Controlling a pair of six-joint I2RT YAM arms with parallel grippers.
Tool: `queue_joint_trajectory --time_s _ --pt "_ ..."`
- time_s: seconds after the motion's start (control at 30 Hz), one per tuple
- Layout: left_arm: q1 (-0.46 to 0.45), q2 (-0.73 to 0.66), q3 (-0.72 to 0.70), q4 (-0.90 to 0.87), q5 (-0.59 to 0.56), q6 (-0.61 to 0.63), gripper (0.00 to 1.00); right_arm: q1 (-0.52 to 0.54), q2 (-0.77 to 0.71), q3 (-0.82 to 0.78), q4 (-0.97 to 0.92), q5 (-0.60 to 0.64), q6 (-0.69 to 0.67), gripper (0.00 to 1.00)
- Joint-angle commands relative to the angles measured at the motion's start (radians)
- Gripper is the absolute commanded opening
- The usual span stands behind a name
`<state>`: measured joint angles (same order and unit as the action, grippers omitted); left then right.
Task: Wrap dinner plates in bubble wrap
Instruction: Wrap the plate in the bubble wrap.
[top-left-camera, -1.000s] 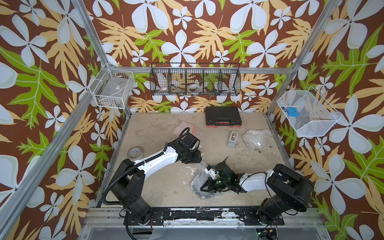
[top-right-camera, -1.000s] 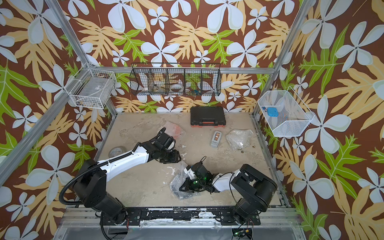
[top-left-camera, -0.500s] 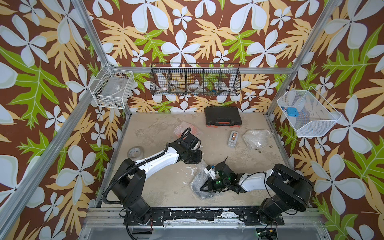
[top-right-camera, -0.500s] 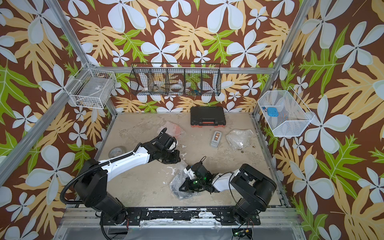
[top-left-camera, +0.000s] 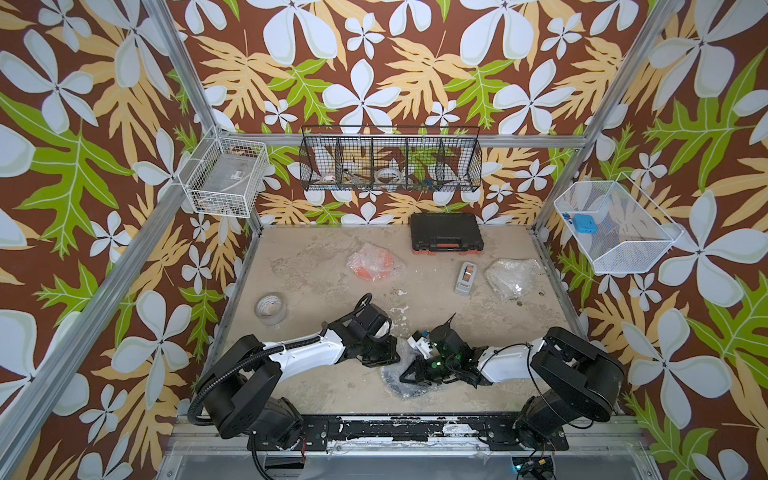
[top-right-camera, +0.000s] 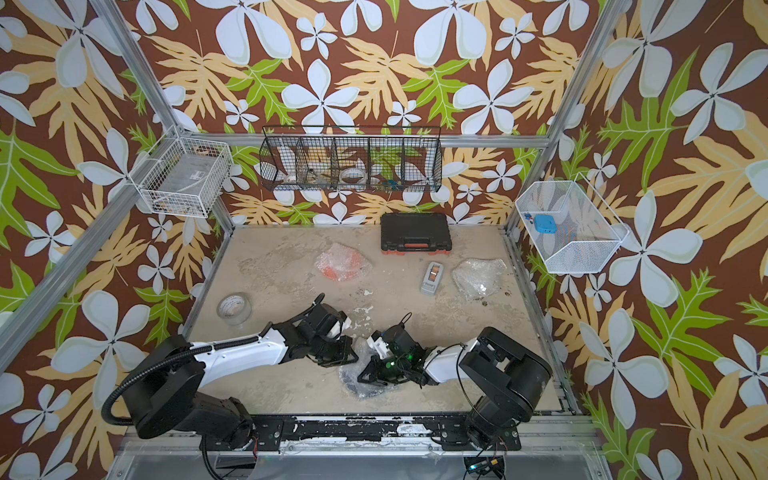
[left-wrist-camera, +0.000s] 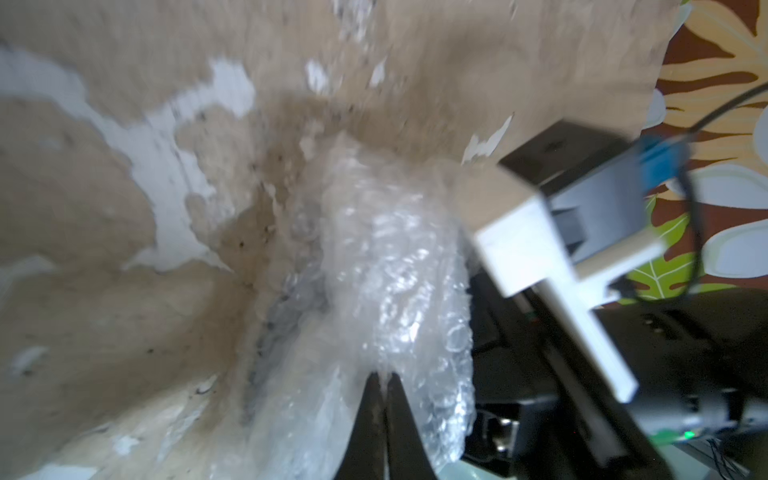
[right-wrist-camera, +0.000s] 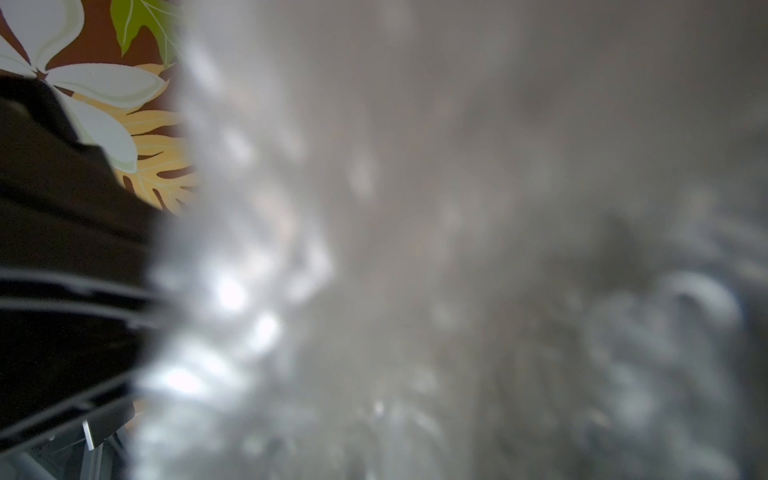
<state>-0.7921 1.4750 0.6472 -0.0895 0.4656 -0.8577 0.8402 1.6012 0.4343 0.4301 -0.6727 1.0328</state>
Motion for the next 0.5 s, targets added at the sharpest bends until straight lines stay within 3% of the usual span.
queue_joint_trajectory --time_s 0.0,0.13,0.27,0.4,0.47 --pt "-0.011 0.034 -0.075 0.212 0.143 -0.103 0.00 0.002 0.014 -0.008 -0.122 0.079 0.006 0.00" --pt "-0.017 0.102 -0.135 0.366 0.220 -0.151 0.00 0.002 0.020 -0.001 -0.119 0.073 0.003 0.00" --pt "-0.018 0.155 -0.119 0.198 0.110 -0.060 0.00 0.002 -0.020 0.030 -0.198 0.076 -0.031 0.00" --pt "0.003 0.173 -0.133 0.096 0.019 0.001 0.00 0.000 -0.163 0.062 -0.370 0.138 -0.077 0.23" --pt "0.017 0.178 -0.147 0.091 0.015 0.012 0.00 -0.005 -0.216 0.058 -0.420 0.145 -0.086 0.27"
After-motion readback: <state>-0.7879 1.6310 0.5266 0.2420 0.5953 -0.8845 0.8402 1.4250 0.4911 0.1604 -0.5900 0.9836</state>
